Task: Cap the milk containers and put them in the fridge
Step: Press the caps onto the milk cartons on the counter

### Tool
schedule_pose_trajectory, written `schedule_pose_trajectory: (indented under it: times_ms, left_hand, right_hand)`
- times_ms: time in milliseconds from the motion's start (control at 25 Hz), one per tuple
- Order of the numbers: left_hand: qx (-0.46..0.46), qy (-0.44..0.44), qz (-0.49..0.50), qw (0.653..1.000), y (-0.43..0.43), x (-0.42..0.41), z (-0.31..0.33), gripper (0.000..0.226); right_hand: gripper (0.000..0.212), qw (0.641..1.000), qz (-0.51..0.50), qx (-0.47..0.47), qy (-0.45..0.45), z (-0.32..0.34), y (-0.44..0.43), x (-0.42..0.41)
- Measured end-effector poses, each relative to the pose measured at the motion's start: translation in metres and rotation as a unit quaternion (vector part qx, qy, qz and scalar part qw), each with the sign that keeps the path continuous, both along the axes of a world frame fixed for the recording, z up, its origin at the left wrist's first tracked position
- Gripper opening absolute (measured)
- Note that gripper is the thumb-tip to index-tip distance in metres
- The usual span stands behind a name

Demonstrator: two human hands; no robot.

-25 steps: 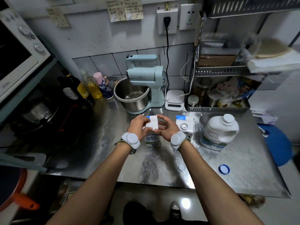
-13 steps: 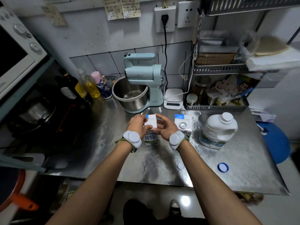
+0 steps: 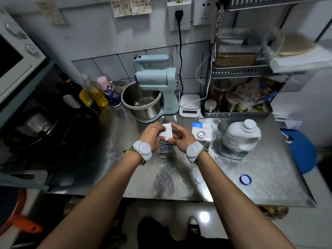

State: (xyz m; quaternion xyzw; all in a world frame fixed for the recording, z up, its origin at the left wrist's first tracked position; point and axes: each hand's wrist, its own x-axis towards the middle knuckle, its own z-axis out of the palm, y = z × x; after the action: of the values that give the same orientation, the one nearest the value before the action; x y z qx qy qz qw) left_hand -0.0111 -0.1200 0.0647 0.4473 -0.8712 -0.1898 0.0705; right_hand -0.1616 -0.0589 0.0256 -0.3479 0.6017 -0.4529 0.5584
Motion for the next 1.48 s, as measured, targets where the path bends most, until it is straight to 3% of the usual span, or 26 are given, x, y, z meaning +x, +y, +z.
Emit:
schedule_pose_trajectory:
  times_ms: [160, 280, 400, 680, 920, 1080, 1280, 1480]
  left_hand:
    - [0.013, 0.091, 0.082, 0.992, 0.015, 0.005, -0.005, 0.035]
    - [-0.014, 0.168, 0.110, 0.980, 0.039, 0.002, -0.014, 0.024]
    - [0.043, 0.194, 0.115, 0.973, 0.061, -0.010, -0.029, 0.016]
    - [0.207, 0.069, 0.021, 0.976, 0.111, -0.055, -0.100, 0.036]
    - [0.241, -0.031, -0.031, 0.970, 0.126, -0.079, -0.141, 0.056]
    - [0.230, -0.048, -0.057, 0.970, 0.130, -0.085, -0.156, 0.051]
    - [0.194, -0.056, -0.083, 0.976, 0.125, -0.093, -0.160, 0.033]
    - [0.186, -0.008, -0.041, 0.982, 0.121, -0.090, -0.153, 0.026]
  right_hand:
    - [0.055, 0.999, -0.026, 0.009, 0.041, 0.013, 0.002, 0.000]
    - [0.035, 0.995, -0.084, -0.004, 0.052, 0.024, 0.010, -0.013]
    - [0.027, 0.988, -0.148, -0.023, 0.020, 0.034, 0.022, -0.035]
    - [0.021, 0.966, -0.248, -0.010, 0.070, 0.021, 0.055, -0.090]
    - [0.031, 0.967, -0.229, 0.031, 0.112, 0.001, 0.063, -0.101]
    - [0.037, 0.967, -0.228, 0.041, 0.108, -0.009, 0.062, -0.100]
    - [0.029, 0.967, -0.237, 0.039, 0.088, -0.018, 0.063, -0.098]
    - [0.025, 0.967, -0.245, 0.043, 0.053, -0.016, 0.064, -0.099]
